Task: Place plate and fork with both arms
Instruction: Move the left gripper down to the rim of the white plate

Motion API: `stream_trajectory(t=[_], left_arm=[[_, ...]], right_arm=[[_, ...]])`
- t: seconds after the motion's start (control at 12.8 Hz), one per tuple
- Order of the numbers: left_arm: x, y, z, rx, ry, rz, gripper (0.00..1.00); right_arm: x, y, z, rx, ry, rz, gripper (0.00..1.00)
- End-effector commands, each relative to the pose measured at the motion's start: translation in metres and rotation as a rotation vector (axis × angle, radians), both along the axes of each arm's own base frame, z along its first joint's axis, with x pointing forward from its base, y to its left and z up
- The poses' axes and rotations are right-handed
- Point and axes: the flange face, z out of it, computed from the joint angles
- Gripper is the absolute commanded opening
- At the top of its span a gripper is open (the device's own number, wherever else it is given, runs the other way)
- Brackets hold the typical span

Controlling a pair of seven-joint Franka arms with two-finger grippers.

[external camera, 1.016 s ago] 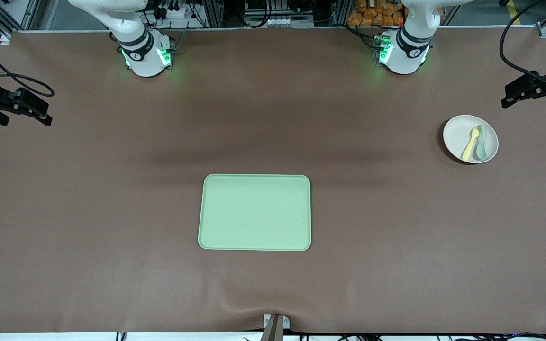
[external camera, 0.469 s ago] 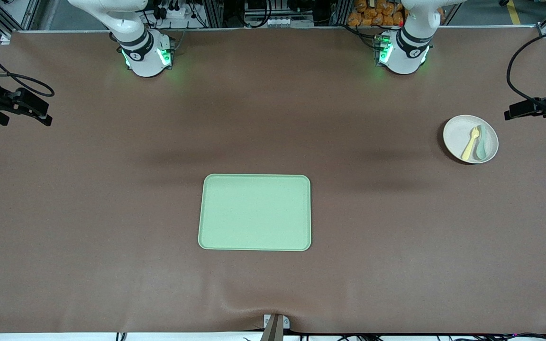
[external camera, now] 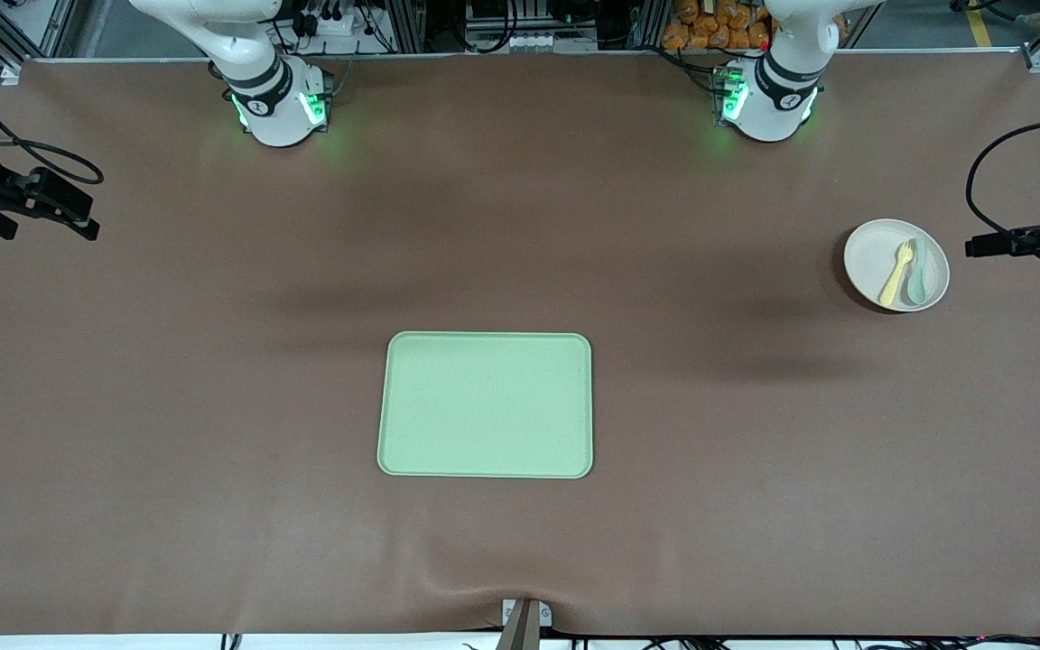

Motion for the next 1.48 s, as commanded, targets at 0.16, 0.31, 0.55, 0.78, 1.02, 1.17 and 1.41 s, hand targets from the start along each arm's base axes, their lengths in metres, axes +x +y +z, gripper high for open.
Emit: stream_trajectory(t=[0.16, 0.31, 0.55, 0.78, 1.02, 1.17, 1.41], left_arm=[[-0.021, 0.041, -0.045, -0.016, -0.022, -0.041, 1.0], [-0.031, 0.069, -0.066, -0.033, -0.057, -0.068, 1.0], [-0.048, 0.117, -0.105, -0.054, -0.12, -0.116, 1.0], [-0.069, 0.142, -0.146, -0.065, -0.148, -0.119, 1.0], [-0.098, 0.163, -0.189, -0.085, -0.174, -0.151, 1.0], [-0.109, 0.174, -0.208, -0.113, -0.16, -0.165, 1.0], [-0.114, 0.177, -0.228, -0.149, -0.138, -0.193, 1.0]], right_arm=[[0.001, -0.004, 0.003, 0.004, 0.002, 0.005, 1.0], [0.001, -0.004, 0.003, 0.004, 0.002, 0.005, 1.0], [0.001, -0.004, 0.003, 0.004, 0.002, 0.005, 1.0], [0.001, -0.003, 0.003, 0.004, 0.001, 0.005, 1.0], [0.0, -0.003, 0.002, 0.004, 0.004, 0.005, 1.0], [0.0, -0.004, 0.002, 0.004, 0.007, 0.003, 1.0], [0.0, -0.003, 0.002, 0.004, 0.007, 0.005, 1.0]])
